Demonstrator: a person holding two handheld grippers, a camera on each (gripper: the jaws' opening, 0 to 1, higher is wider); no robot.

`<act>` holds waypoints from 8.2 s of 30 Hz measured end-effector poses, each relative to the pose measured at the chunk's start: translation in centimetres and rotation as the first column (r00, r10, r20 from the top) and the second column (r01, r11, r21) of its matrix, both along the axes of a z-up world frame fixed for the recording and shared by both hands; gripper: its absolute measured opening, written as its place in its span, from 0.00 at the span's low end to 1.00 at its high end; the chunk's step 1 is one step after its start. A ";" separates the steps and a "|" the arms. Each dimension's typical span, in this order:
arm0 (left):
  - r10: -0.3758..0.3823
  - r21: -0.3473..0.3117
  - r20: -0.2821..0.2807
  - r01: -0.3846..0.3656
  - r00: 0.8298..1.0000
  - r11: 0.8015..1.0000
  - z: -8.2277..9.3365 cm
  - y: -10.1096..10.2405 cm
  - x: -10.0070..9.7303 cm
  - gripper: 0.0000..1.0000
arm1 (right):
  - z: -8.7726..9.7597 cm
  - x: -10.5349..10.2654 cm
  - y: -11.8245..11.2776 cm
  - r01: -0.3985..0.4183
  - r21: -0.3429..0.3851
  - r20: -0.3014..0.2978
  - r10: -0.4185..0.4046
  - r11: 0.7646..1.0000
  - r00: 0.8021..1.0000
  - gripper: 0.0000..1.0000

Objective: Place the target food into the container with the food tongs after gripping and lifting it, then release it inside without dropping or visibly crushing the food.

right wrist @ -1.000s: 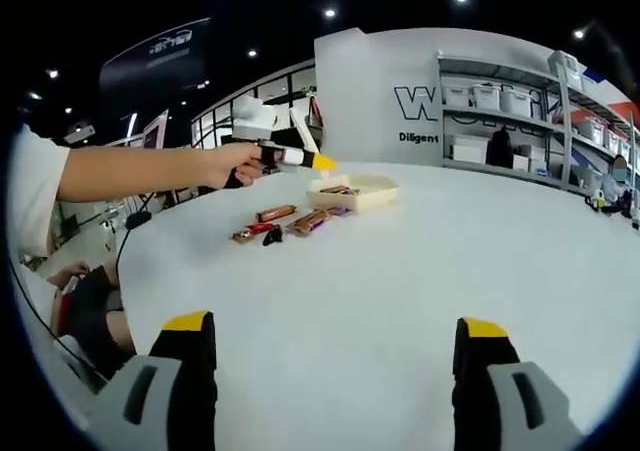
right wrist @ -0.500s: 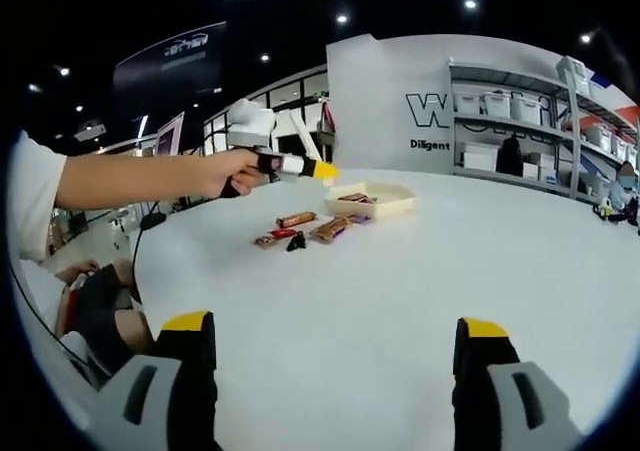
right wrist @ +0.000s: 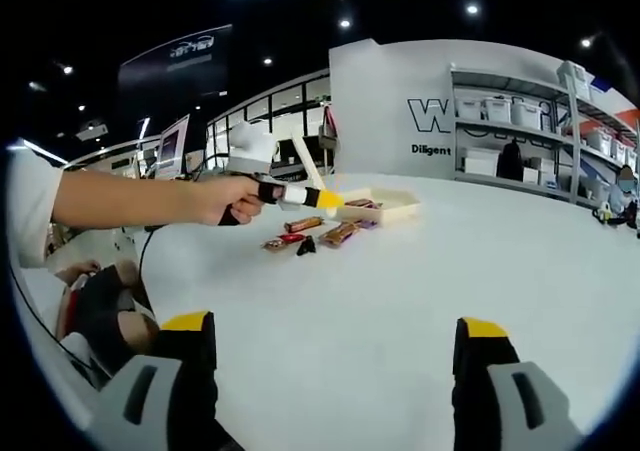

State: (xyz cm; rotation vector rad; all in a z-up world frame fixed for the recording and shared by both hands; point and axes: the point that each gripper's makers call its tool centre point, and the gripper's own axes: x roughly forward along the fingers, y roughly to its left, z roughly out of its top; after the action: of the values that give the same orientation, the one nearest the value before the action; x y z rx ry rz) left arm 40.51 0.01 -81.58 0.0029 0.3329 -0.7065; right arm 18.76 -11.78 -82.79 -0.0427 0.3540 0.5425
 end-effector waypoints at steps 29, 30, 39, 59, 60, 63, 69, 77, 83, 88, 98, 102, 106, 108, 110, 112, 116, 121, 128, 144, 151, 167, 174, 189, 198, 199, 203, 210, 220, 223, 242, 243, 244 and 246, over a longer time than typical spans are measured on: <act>-0.047 0.103 -0.007 0.047 0.999 0.994 -2.4 -0.9 0.1 0.26 | -0.8 -0.4 -0.8 0.001 -0.011 -0.020 -0.002 1.000 1.000 0.96; -0.053 0.099 -0.015 0.054 0.998 0.994 -2.5 -0.6 0.2 0.26 | -0.9 -0.4 -0.7 0.000 -0.011 -0.020 0.000 1.000 1.000 0.96; -0.057 0.112 -0.042 0.062 0.997 0.992 -2.5 1.2 0.4 0.26 | -0.8 -0.2 -0.3 -0.010 -0.015 -0.019 0.010 1.000 1.000 0.95; 0.098 0.128 -0.135 -0.080 0.986 0.989 -2.8 0.1 0.6 0.27 | -1.1 -0.3 -0.8 -0.005 -0.018 -0.028 0.004 1.000 1.000 0.95; 0.099 0.133 -0.135 -0.081 0.986 0.988 -2.9 0.1 0.6 0.27 | -1.1 -0.3 -0.7 -0.005 -0.019 -0.028 0.005 1.000 1.000 0.95; 0.129 0.146 -0.164 -0.106 0.978 0.984 -3.0 -0.1 0.2 0.28 | -1.2 -0.4 -0.7 -0.010 -0.020 -0.029 0.009 1.000 1.000 0.95; 0.173 0.156 -0.153 -0.149 0.973 0.976 -2.5 0.1 0.5 0.29 | -1.2 -0.5 -1.2 -0.002 -0.016 -0.027 0.002 1.000 1.000 0.94; 0.190 0.196 -0.146 -0.160 0.971 0.968 -3.0 0.3 0.6 0.29 | -1.3 -0.7 -1.6 0.003 -0.013 -0.026 -0.003 1.000 1.000 0.94; 0.194 0.204 -0.168 -0.159 0.966 0.966 -3.5 0.4 0.7 0.29 | -1.3 -0.8 -1.9 0.007 -0.010 -0.027 -0.008 1.000 1.000 0.94; 0.184 0.230 -0.168 -0.144 0.968 0.963 -4.0 0.2 0.7 0.28 | -1.3 -0.8 -2.0 0.008 -0.007 -0.023 -0.009 1.000 1.000 0.94; 0.130 0.242 -0.155 -0.090 0.979 0.966 -4.1 -0.3 0.8 0.22 | -1.2 -0.8 -2.2 0.010 -0.006 -0.021 -0.010 1.000 1.000 0.93; 0.116 0.235 -0.150 -0.079 0.982 0.969 -4.1 -0.3 0.8 0.20 | -1.3 -0.7 -2.2 0.010 -0.008 -0.023 -0.010 1.000 1.000 0.93; 0.119 0.206 -0.162 -0.084 0.980 0.975 -4.0 -0.1 0.9 0.19 | -1.2 -0.8 -2.2 0.011 -0.009 -0.022 -0.011 1.000 1.000 0.93; 0.108 0.191 -0.179 -0.074 0.978 0.979 -4.0 -0.2 0.8 0.19 | -1.2 -0.8 -2.3 0.013 -0.008 -0.022 -0.013 1.000 1.000 0.93; 0.106 0.176 -0.192 -0.072 0.976 0.982 -3.8 -0.2 0.6 0.19 | -1.1 -0.8 -2.3 0.015 -0.012 -0.021 -0.015 1.000 1.000 0.93; 0.087 0.156 -0.202 -0.055 0.976 0.986 -3.5 -0.5 0.2 0.20 | -1.0 -0.7 -2.5 0.020 -0.011 -0.018 -0.020 1.000 1.000 0.93; 0.042 0.065 -0.213 -0.029 0.976 0.997 -1.9 -1.5 -0.2 0.20 | -1.1 -0.6 -2.5 0.024 -0.011 -0.020 -0.024 1.000 0.999 0.93; 0.023 0.048 -0.209 -0.013 0.978 0.999 -0.1 -1.7 0.0 0.19 | -1.1 -0.3 -2.2 0.018 -0.010 -0.024 -0.019 1.000 1.000 0.94; 0.026 0.041 -0.168 -0.019 0.986 0.999 2.7 -0.7 2.1 0.20 | -1.3 0.4 -1.9 0.010 -0.015 -0.030 -0.010 1.000 1.000 0.93; 0.092 0.083 -0.139 -0.081 0.986 0.993 0.2 0.7 9.0 0.20 | -1.9 2.5 -3.0 0.039 -0.019 -0.046 -0.040 0.999 0.998 0.94; 0.065 0.108 -0.149 -0.049 0.987 0.993 -0.7 -0.7 10.9 0.21 | -2.6 3.4 -4.3 0.068 -0.026 -0.064 -0.069 0.997 0.996 0.94; 0.040 0.115 -0.124 -0.026 0.991 0.993 -2.7 -2.3 12.7 0.24 | -3.5 4.2 -5.3 0.083 -0.033 -0.089 -0.085 0.996 0.992 0.94; 0.034 0.100 -0.101 -0.024 0.994 0.995 -2.2 -2.3 13.0 0.26 | -3.7 4.1 -5.4 0.085 -0.036 -0.096 -0.089 0.996 0.991 0.94; 0.021 0.044 -0.041 -0.019 0.999 0.999 1.4 -0.9 10.6 0.27 | -3.0 3.5 -4.3 0.064 -0.036 -0.083 -0.066 0.997 0.994 0.94; 0.021 0.051 -0.023 -0.020 0.999 0.998 2.3 1.2 7.7 0.27 | -2.0 2.9 -2.3 0.024 -0.036 -0.058 -0.027 0.999 0.998 0.94; 0.025 0.055 -0.026 -0.024 0.999 0.998 2.2 1.6 7.3 0.27 | -2.0 2.8 -2.1 0.021 -0.036 -0.055 -0.023 0.999 0.998 0.94; 0.036 0.044 -0.027 -0.035 0.999 0.998 1.9 2.5 6.3 0.27 | -1.8 2.5 -1.5 0.011 -0.036 -0.050 -0.013 0.999 0.999 0.94; 0.073 0.072 0.002 -0.073 0.997 0.995 0.7 4.6 4.5 0.27 | -1.8 2.2 -0.6 -0.009 -0.035 -0.048 0.007 0.999 0.999 0.94; 0.096 0.073 -0.024 -0.094 0.995 0.993 -0.9 5.7 3.3 0.28 | -1.5 2.1 0.5 -0.033 -0.037 -0.034 0.032 0.999 0.999 0.93; 0.103 0.065 -0.034 -0.101 0.994 0.993 -1.3 5.8 3.2 0.28 | -1.6 2.0 0.4 -0.032 -0.039 -0.035 0.031 0.999 0.999 0.93; 0.142 0.058 -0.058 -0.139 0.988 0.989 -2.5 7.3 2.2 0.28 | -1.7 1.9 0.8 -0.036 -0.047 -0.039 0.034 0.998 0.999 0.93; 0.142 0.059 -0.061 -0.138 0.988 0.989 -2.7 7.2 2.1 0.29 | -1.7 1.9 0.8 -0.037 -0.050 -0.039 0.035 0.998 0.999 0.93; 0.141 0.053 -0.047 -0.138 0.989 0.989 -2.6 7.2 1.9 0.28 | -1.7 1.9 0.9 -0.038 -0.051 -0.039 0.036 0.998 0.999 0.93; 0.140 0.069 -0.032 -0.137 0.990 0.988 -2.6 7.1 2.0 0.28 | -1.7 1.9 1.0 -0.041 -0.047 -0.039 0.039 0.998 0.998 0.93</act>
State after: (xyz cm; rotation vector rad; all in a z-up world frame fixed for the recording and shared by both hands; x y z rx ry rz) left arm 42.48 7.11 -84.14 0.0302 0.3877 -0.5577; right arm 20.63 -10.74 -84.52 -0.0860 0.4042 0.5754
